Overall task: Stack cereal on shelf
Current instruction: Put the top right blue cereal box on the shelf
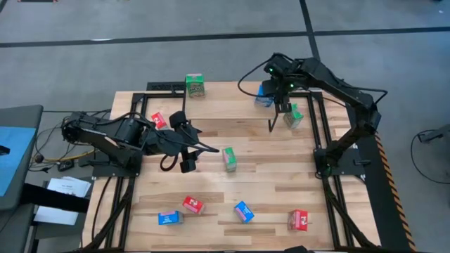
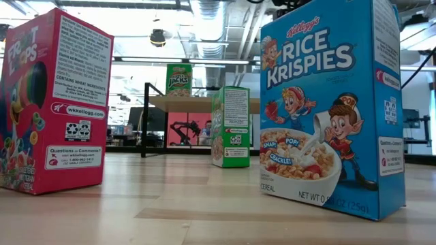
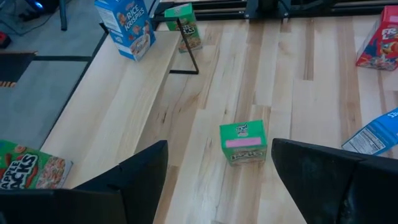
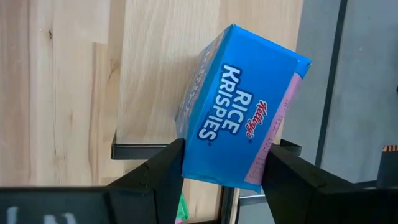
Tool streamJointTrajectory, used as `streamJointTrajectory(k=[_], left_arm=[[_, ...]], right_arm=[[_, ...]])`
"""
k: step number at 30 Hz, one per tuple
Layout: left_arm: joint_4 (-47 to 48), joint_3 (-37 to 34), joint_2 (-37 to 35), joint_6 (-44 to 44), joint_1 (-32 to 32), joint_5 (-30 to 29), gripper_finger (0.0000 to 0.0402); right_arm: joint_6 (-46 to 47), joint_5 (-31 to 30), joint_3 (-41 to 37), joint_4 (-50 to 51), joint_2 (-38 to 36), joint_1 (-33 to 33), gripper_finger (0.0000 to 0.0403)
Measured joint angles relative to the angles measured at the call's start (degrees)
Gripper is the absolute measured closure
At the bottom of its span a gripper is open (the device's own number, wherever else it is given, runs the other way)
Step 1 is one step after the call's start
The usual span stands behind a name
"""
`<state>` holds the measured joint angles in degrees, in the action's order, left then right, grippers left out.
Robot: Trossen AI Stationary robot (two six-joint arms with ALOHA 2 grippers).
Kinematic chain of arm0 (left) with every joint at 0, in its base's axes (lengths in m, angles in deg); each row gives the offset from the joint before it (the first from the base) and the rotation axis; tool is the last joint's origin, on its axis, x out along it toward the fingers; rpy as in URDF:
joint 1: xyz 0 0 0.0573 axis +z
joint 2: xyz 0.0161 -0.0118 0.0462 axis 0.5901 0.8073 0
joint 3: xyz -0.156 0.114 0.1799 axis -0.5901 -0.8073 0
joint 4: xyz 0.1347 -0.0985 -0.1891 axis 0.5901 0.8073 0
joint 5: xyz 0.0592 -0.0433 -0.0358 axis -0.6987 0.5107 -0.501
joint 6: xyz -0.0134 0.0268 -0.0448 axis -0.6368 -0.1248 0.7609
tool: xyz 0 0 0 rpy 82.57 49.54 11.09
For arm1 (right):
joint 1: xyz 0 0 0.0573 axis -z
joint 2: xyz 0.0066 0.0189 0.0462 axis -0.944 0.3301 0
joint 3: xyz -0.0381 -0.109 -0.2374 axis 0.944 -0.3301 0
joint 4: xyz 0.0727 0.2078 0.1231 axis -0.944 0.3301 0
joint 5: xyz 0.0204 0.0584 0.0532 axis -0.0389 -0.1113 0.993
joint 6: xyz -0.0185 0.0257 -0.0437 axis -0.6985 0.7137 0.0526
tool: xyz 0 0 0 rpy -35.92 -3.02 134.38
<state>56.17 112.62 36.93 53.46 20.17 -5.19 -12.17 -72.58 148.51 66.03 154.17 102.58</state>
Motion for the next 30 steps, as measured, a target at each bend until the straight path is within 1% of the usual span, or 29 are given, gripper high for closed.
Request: streamJointTrajectory(k=[9, 19, 26, 30], left_arm=[[-0.08, 0.00, 0.00, 0.00, 0.00, 0.00, 0.0125], [-0.10, 0.00, 0.00, 0.00, 0.02, 0.00, 0.0125], [-0.13, 0.00, 0.00, 0.00, 0.01, 0.00, 0.0125], [-0.13, 0.00, 0.00, -0.02, 0.00, -0.17, 0.0125]], right_arm=[[-1.87, 0.00, -0.01, -0.17, -0.02, 0.00, 0.0188], [-2.22, -0.12, -0.01, -0.26, -0.04, 0.00, 0.0150], [-3.05, -3.68, -0.01, -0.66, -0.07, 0.00, 0.0147], [-3.04, -3.93, -0.01, -1.49, -0.07, 0.00, 0.0147]])
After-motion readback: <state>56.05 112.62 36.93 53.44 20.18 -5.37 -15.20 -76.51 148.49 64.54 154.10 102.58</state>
